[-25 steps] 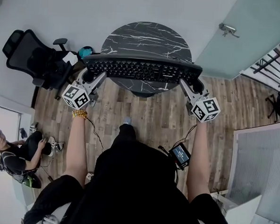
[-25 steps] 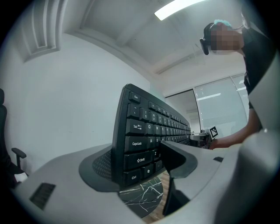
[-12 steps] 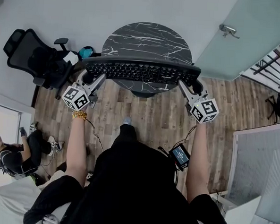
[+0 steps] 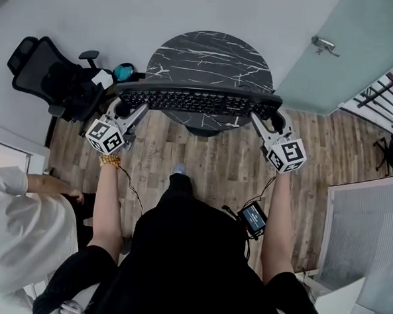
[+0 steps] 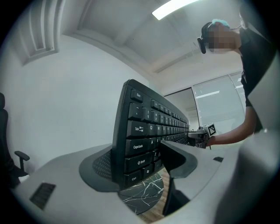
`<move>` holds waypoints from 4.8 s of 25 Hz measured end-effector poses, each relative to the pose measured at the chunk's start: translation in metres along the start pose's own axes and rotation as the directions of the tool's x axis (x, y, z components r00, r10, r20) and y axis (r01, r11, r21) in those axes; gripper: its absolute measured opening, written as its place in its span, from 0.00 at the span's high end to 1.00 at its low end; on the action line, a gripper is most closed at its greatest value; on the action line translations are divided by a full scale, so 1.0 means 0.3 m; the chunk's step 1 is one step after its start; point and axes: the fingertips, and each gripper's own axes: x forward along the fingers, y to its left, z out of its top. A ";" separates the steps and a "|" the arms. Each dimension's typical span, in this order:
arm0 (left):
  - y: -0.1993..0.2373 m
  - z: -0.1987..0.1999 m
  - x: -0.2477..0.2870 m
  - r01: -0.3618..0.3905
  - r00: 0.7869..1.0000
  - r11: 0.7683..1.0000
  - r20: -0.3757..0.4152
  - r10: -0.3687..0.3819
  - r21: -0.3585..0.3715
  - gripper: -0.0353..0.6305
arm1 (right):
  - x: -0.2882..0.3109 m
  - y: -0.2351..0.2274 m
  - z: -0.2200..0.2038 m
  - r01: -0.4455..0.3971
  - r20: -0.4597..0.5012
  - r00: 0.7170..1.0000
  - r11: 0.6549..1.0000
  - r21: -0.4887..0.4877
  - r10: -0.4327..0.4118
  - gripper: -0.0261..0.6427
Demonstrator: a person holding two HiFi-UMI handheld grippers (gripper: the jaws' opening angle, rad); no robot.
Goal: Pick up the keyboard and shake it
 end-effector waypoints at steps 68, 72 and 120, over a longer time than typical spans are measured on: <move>-0.029 -0.096 -0.053 -0.038 0.996 0.978 -0.073 0.054 0.205 0.48 | -0.049 0.099 -0.062 0.089 -0.100 0.987 0.939 -0.333 -0.129 0.59; -0.010 -0.104 -0.053 -0.048 0.996 0.985 -0.066 0.060 0.166 0.49 | -0.046 0.110 -0.104 0.009 -0.153 0.987 0.974 -0.227 -0.045 0.59; 0.315 -0.951 0.098 -0.269 0.917 0.802 -0.396 0.044 -0.533 0.52 | 0.124 0.098 -1.031 0.234 -0.470 0.849 0.626 0.744 0.242 0.62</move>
